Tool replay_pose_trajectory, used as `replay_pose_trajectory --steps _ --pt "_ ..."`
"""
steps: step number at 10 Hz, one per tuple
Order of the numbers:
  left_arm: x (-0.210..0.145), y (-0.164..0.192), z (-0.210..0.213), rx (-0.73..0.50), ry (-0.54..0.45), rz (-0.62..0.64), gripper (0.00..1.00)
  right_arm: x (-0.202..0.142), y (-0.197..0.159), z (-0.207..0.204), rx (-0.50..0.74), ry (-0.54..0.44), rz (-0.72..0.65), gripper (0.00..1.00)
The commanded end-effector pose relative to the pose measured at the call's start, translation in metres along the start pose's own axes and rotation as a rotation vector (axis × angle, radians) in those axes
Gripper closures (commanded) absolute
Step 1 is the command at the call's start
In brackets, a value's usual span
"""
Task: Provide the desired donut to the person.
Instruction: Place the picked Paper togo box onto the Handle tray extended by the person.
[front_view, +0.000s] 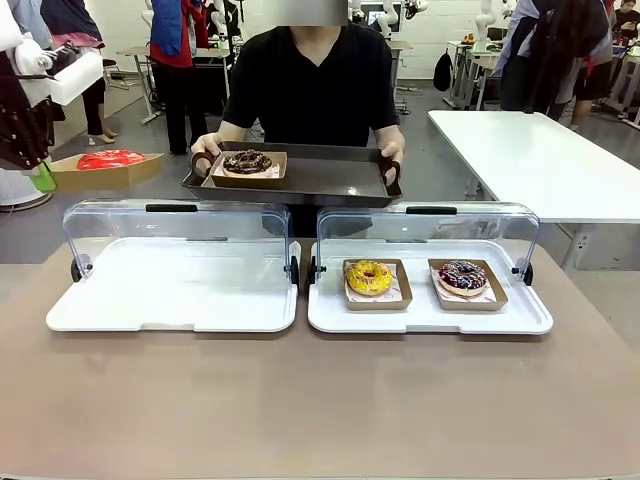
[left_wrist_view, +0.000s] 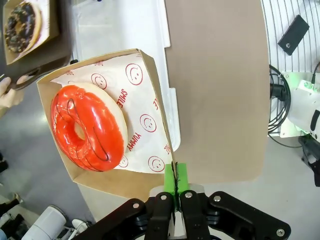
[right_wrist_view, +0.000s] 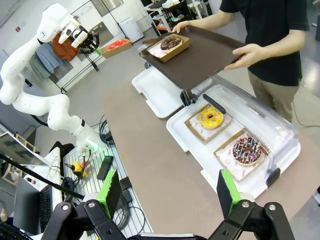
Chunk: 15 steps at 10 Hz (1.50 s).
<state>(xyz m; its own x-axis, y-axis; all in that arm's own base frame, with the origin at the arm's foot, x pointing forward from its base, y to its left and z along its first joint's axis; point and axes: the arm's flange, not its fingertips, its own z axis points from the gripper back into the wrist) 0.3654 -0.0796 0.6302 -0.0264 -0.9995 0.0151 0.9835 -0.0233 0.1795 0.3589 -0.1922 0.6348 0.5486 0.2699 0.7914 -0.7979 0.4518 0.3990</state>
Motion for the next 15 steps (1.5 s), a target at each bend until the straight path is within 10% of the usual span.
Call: replay_pose_trajectory --steps 1,7,15 --pt "0.000 -0.003 0.001 -0.002 -0.001 0.000 1.00 0.000 0.001 -0.001 0.012 -0.022 0.006 0.00" --pt "0.000 0.000 0.000 0.000 0.000 0.000 0.99 0.000 0.001 -0.001 0.012 -0.022 0.006 0.00" --pt "0.246 0.062 0.042 0.082 0.023 -0.160 0.99 0.000 0.001 -0.001 0.012 -0.022 0.006 0.00"
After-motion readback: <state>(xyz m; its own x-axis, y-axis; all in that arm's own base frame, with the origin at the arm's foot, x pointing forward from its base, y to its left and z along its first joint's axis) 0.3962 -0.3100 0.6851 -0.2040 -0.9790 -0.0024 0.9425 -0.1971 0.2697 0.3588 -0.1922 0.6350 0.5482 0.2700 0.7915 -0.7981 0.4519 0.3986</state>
